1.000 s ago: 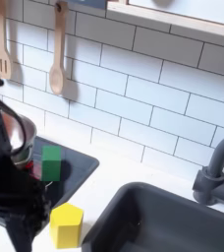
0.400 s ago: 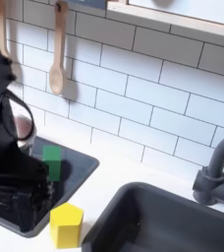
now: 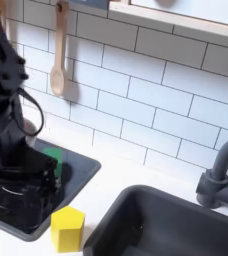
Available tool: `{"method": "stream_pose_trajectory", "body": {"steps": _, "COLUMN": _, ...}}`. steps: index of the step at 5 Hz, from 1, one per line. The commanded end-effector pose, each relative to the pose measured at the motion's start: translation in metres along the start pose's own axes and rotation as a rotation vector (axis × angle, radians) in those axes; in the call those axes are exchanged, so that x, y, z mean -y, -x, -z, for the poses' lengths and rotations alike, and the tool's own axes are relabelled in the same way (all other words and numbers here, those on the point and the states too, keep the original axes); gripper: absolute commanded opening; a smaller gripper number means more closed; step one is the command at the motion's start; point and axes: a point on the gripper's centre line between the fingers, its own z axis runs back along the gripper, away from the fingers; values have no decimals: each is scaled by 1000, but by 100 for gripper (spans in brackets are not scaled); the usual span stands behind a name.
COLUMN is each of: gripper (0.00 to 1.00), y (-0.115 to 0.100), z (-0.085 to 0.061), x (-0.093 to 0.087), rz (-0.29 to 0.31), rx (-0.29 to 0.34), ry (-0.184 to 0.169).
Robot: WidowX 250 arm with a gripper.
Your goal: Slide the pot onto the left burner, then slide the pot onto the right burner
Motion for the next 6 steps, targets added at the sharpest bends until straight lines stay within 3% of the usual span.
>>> {"method": "stream_pose_trajectory", "body": {"steps": 1, "gripper": 100, "y": -19, "z": 0, "x": 22, "rz": 26, "rx": -57, "ry": 39}}
{"method": "stream_pose_trajectory", "body": {"steps": 3, "gripper": 100, "y": -44, "z": -11, "x": 55, "rz": 50, "rx": -83, "ry": 47}}
{"method": "stream_pose_trajectory", "body": {"steps": 4, "gripper": 100, "y": -65, "z": -5, "x": 62, "rz": 48, "rx": -96, "ry": 49}}
{"method": "stream_pose_trajectory", "body": {"steps": 6, "gripper": 100, "y": -96, "z": 0, "x": 51, "rz": 15, "rx": -90, "ry": 30}}
